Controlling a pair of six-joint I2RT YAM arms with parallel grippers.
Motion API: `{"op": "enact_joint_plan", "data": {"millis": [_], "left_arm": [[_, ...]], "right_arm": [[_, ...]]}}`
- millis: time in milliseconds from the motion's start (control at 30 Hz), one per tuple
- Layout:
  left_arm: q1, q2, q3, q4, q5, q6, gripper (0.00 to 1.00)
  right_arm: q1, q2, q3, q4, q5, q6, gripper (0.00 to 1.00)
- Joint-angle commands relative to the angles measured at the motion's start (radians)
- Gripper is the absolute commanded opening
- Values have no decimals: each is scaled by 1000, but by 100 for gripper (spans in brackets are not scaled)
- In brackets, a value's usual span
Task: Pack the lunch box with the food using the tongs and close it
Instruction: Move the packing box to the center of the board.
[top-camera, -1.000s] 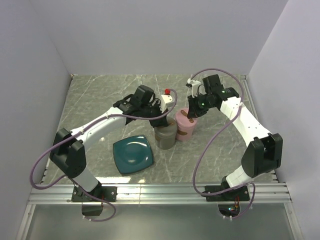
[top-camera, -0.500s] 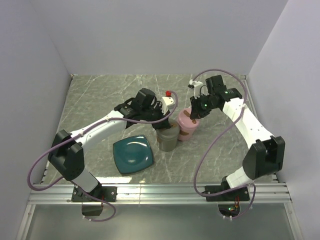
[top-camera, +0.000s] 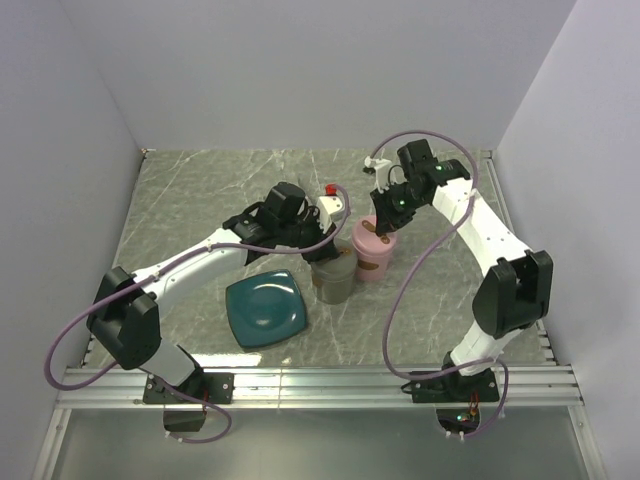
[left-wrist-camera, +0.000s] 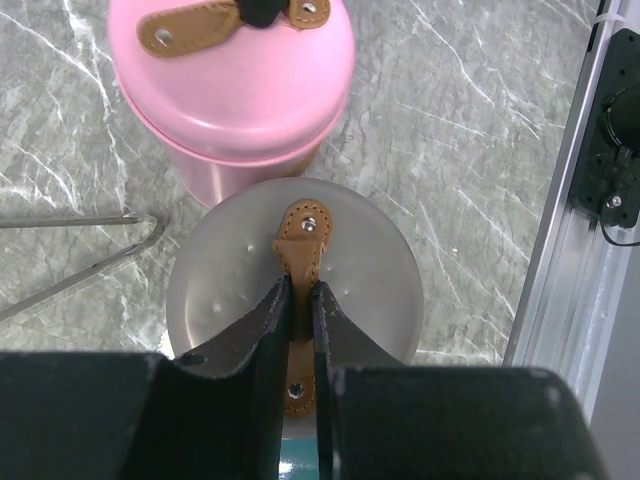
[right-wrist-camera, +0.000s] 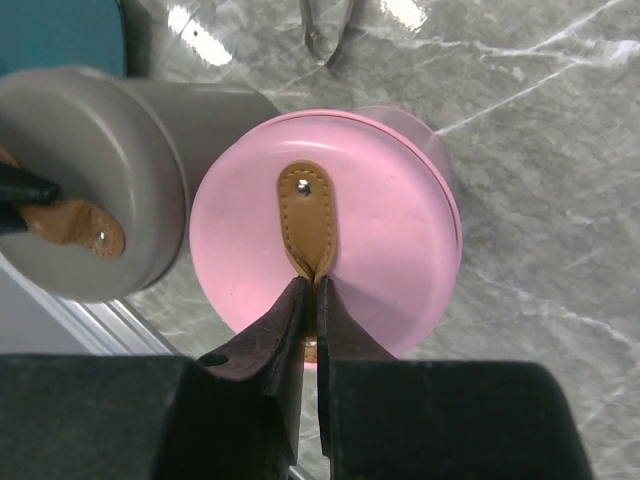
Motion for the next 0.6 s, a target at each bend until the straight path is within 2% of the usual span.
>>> {"op": "enact_joint_plan", "data": {"millis": [0,267,567], "left_arm": [[4,-3,-31,-99,-12,-12,18],[4,-18,-48,-96,3,10,18],[3,-3,-31,-87,-12,19,19]], "right_arm": [[24,81,-187,-280,253,-113,0],[30,47,-252,-345,267,-146,0],[31,18,-309,-403,213,-182,0]]}}
